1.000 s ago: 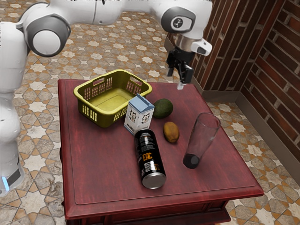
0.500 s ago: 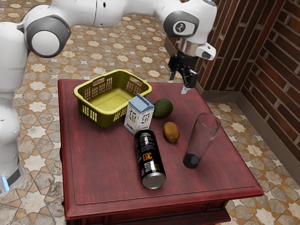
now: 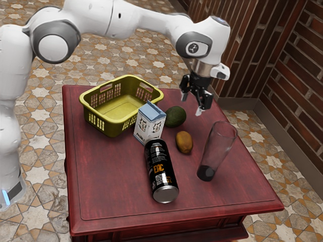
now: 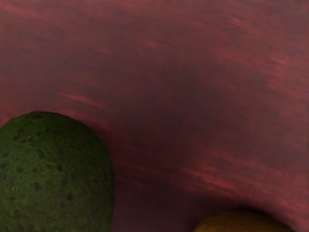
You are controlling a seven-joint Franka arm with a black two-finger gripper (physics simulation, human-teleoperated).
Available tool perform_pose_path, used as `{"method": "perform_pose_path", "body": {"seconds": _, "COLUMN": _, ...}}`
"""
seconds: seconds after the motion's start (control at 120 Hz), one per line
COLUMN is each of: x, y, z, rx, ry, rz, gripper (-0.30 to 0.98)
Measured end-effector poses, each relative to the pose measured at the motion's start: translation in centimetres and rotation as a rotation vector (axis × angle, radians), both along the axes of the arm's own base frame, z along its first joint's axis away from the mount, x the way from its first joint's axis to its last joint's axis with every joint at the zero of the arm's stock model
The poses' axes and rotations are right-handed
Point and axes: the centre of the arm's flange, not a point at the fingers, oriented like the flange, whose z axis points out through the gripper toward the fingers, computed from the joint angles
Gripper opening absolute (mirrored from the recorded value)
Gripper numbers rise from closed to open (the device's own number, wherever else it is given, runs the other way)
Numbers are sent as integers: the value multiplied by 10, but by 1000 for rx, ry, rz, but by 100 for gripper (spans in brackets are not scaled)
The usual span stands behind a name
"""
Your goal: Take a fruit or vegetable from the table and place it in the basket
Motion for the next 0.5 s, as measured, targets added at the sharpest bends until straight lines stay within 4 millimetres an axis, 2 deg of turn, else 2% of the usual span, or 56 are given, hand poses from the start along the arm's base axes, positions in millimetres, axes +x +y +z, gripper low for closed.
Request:
{"method": "perform_pose_path", "body": {"seconds": 0.192, "x": 0, "y": 22, "z": -4, "rx": 24, "ry": -35, "rz": 53, "gripper": 69}}
{"method": "perform_pose_path", "body": {"seconds": 0.5, "x": 6, "y": 26, "z": -16, "rx": 22, "ry": -40, "rz": 78, "gripper": 69}}
